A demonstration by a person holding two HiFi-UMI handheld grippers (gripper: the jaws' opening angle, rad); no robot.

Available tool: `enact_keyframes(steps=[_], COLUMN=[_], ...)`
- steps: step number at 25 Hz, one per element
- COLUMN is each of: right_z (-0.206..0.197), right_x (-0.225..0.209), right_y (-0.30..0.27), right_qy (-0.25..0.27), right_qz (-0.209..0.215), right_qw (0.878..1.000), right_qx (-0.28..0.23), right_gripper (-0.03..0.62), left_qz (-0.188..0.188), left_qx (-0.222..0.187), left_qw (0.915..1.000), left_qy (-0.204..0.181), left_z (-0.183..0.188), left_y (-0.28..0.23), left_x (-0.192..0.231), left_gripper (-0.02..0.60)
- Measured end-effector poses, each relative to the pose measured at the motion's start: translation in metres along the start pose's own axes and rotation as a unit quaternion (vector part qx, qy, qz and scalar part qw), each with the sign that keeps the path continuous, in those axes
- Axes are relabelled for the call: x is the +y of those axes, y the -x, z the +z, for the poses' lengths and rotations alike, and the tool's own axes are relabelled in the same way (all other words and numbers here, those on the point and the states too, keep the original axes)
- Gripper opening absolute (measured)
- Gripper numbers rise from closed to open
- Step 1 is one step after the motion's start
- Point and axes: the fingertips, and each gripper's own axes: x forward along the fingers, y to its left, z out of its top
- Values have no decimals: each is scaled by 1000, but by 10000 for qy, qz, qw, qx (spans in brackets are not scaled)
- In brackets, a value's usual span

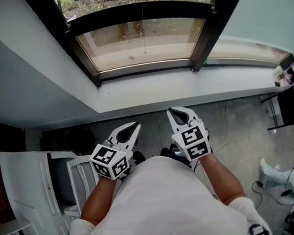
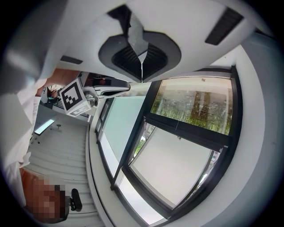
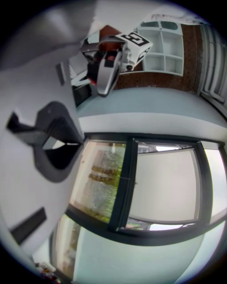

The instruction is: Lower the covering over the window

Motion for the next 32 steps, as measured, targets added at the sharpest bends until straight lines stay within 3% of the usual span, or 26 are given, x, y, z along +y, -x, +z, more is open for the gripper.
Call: enact_keyframes(steps=[32], right_z=[13], right_x=[-27], right_y=[-8], right_qy=[-142], right_qz=[-98], right_qw=[9998], right_qx=[-101], right_gripper=[21], left_qz=[-36], left_qx=[80], left_qw=[9998], left_qy=[-180], left_z=[11], left_y=[-14], left_x=[-1], left_gripper=[21])
